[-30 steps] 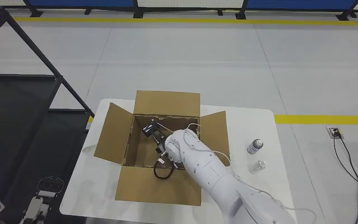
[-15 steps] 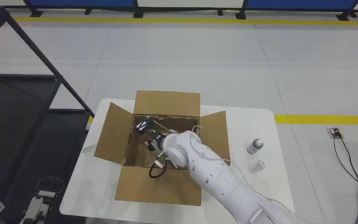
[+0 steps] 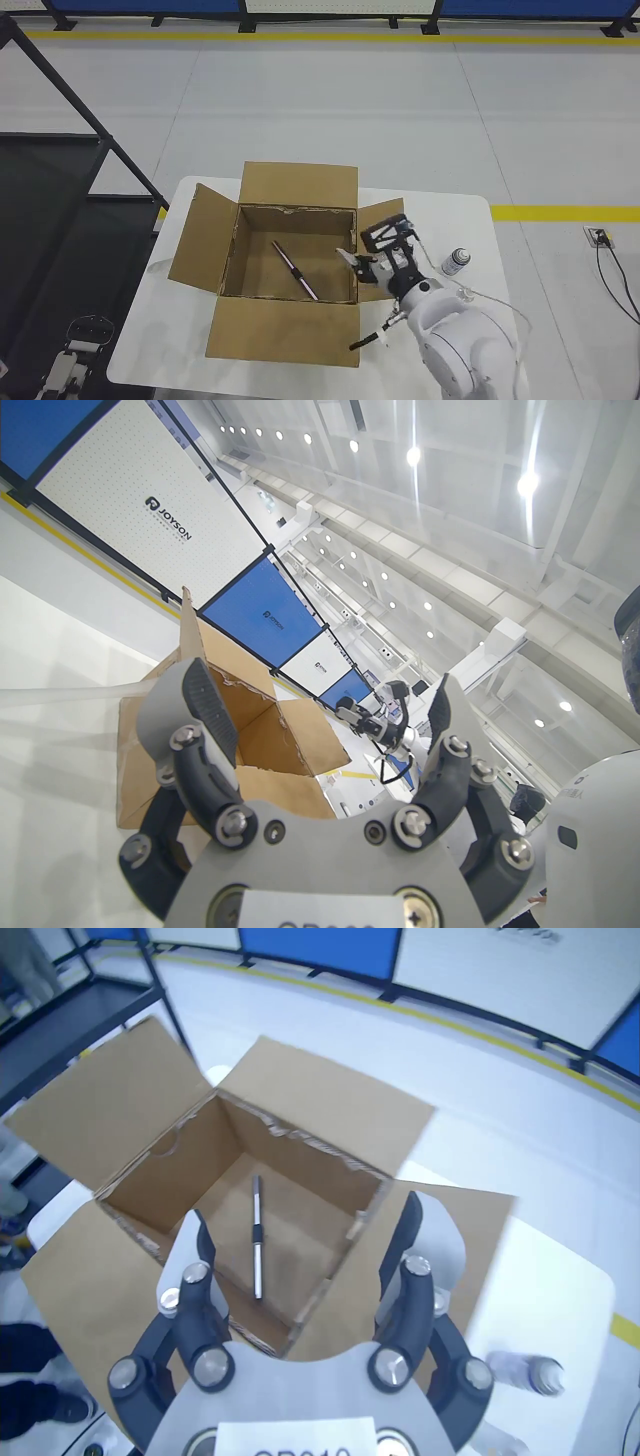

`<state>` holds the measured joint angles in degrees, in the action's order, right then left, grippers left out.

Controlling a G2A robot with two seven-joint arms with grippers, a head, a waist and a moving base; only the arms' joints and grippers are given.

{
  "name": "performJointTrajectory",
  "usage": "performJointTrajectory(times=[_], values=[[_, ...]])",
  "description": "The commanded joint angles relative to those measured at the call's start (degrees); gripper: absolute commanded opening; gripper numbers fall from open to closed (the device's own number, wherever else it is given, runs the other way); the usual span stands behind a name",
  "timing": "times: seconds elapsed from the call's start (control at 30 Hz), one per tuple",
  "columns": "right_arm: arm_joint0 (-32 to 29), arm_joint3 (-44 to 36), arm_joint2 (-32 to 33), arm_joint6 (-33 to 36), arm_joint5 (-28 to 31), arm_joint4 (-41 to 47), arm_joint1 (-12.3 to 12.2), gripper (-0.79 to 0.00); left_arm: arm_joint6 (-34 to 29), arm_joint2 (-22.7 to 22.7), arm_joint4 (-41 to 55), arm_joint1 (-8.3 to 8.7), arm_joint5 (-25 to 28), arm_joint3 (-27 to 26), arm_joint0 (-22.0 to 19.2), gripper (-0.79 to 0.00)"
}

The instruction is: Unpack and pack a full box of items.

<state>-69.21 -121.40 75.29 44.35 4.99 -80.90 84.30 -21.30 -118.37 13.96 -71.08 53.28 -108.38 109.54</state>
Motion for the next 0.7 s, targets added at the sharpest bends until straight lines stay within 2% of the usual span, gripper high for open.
performJointTrajectory(times=[0.0,0.13,0.17,0.33,0.47,0.67], values=[[-2.82,-2.51,5.37,-0.37,-2.48,-0.62,-0.33,0.0,0.0,0.0,0.0,0.0,0.0,0.0,0.0,0.0],[-6.43,-2.71,14.22,1.23,-6.41,0.68,-0.83,0.0,0.0,0.0,0.0,0.0,0.0,0.0,0.0,0.0],[-7.0,-1.42,15.85,3.76,-6.89,1.73,-0.93,0.0,0.0,0.0,0.0,0.0,0.0,0.0,0.0,0.0],[-5.62,6.2,22.76,10.0,-4.23,7.41,-1.72,0.0,0.0,0.0,0.0,0.0,0.0,0.0,0.0,0.0],[-4.2,12.87,25.07,13.77,-2.0,9.56,-2.34,0.0,0.0,0.0,0.0,0.0,0.0,0.0,0.0,0.0],[-1.34,20.01,24.94,17.54,-0.32,10.0,-3.08,0.0,0.0,0.0,0.0,0.0,0.0,0.0,0.0,0.0]])
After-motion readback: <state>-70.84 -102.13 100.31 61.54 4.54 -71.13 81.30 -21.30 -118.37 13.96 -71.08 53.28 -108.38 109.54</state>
